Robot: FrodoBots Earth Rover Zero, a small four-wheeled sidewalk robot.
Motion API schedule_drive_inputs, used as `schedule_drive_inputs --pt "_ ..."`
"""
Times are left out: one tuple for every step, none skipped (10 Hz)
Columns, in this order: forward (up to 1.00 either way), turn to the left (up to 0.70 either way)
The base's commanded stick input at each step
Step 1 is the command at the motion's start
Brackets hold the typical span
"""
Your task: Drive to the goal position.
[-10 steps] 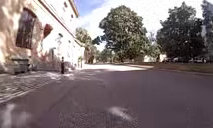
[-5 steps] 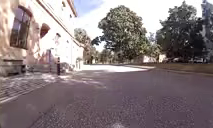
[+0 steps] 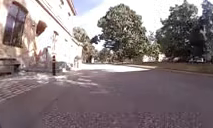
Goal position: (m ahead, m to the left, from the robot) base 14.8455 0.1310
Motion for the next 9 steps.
schedule_drive_inputs --pt "0.7 0.0" --pt "0.7 0.0" --pt "0.7 0.0" --pt "0.7 0.0" --pt "0.7 0.0" --pt "0.7 0.0" --pt "0.7 0.0" --pt "0.7 0.0" --pt "0.7 0.0"
